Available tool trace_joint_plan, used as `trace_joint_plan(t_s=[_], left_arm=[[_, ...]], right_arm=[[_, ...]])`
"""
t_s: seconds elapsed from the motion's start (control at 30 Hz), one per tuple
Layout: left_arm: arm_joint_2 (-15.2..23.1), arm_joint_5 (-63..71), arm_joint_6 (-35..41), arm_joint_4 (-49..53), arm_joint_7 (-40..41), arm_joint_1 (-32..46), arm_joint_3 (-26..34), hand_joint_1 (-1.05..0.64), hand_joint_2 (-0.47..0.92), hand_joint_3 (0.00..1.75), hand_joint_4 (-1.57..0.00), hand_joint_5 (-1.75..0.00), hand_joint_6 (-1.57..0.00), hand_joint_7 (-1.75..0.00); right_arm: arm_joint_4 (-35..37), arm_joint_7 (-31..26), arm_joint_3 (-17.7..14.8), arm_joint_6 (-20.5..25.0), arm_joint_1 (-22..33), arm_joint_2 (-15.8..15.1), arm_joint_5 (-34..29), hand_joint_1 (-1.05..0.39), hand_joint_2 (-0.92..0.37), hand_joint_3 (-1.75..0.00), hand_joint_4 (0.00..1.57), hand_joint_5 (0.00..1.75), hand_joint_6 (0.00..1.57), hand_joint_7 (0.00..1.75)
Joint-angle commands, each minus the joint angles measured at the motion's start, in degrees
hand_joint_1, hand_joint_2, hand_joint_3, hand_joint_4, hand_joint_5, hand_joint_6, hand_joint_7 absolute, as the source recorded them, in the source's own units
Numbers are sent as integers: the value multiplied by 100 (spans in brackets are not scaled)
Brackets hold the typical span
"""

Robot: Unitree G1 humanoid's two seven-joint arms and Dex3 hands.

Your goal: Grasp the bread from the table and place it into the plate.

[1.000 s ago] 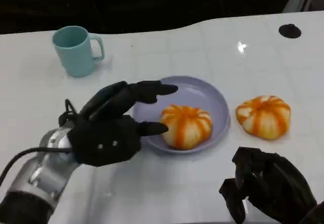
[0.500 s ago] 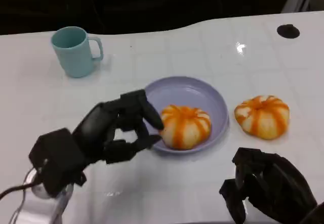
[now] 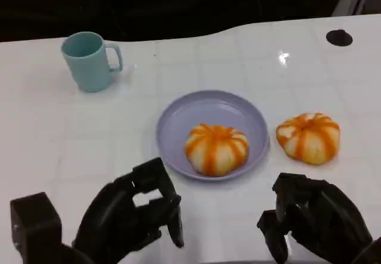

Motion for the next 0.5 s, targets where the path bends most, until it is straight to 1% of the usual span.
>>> trace_joint_plan(t_s=[0.03, 0.13, 0.23, 0.33, 0.5], left_arm=[[-16, -324, 340, -263, -45, 347, 106, -59, 92, 45, -92, -175, -68, -175], [-52, -580, 475, -243, -174, 444, 164, -58, 92, 45, -93, -175, -68, -175], [-111, -653, 456, -166, -229, 460, 206, -60, 92, 46, -94, -175, -69, -175], [-127, -745, 452, -56, -401, 424, 248, -64, 92, 42, -93, -175, -69, -175], [-101, -668, 421, 4, -508, 389, 241, -65, 92, 38, -92, -175, -69, -175]], right_arm=[[-110, -13, -34, 10, 44, -69, 39, -93, -67, -51, 122, 154, 104, 140], [-158, -39, -36, 53, 66, -93, 28, -93, -66, -52, 122, 155, 105, 141], [-123, -1, -54, 11, 77, -84, 48, -94, -66, -52, 122, 155, 106, 140], [-91, 28, -70, -11, 78, -79, 67, -93, -66, -51, 122, 154, 106, 140], [-108, 18, -65, 10, 83, -110, 38, -94, -67, -50, 122, 154, 105, 140]])
